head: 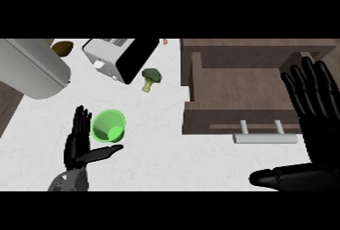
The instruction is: Pick up the cup, place it into the drawer and close the drawer
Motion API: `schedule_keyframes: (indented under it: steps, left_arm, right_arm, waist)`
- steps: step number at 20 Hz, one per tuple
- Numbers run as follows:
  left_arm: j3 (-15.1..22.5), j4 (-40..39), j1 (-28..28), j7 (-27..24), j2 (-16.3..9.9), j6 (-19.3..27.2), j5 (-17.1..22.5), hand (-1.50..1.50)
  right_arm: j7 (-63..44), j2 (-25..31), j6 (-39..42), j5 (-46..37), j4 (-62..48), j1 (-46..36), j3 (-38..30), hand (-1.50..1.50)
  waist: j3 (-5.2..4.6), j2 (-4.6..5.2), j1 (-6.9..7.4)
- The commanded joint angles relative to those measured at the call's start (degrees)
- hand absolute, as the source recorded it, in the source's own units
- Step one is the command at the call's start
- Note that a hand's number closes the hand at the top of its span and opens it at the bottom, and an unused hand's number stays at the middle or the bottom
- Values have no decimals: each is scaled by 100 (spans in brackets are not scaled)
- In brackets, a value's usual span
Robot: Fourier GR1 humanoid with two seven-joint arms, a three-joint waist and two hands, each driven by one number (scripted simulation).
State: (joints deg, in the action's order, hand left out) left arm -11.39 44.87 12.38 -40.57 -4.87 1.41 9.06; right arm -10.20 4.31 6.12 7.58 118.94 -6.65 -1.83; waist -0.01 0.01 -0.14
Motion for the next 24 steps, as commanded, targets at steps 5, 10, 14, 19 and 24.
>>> schedule_keyframes:
  steps: [5, 10, 14, 19, 24]
  left_arm:
    - [-109, -1145, 450, -779, -119, -415, 68, -150]
    - [-108, -1361, 609, -893, -74, -496, 135, -150]
    - [-327, -2215, 1054, -1212, -215, -752, 222, -150]
    - [-488, -2453, 1252, -1040, -556, -1328, 439, -150]
    - [-347, -2815, 1412, -1496, -146, -1582, 326, -150]
  right_arm:
    - [212, -90, -2, -140, -42, 121, 79, -150]
    - [-86, -110, -81, -47, -6, -62, 105, -150]
    - [-146, 163, 287, 337, 456, 359, -172, -150]
    - [206, -46, 42, 19, -170, -42, -112, -150]
    - [-232, 38, -2, 179, -44, -199, -162, -150]
  waist:
    - [-1, 4, -6]
    - [-1, 3, -3]
    - [-4, 13, -48]
    - [-4, 21, -28]
    - [-8, 24, -58]
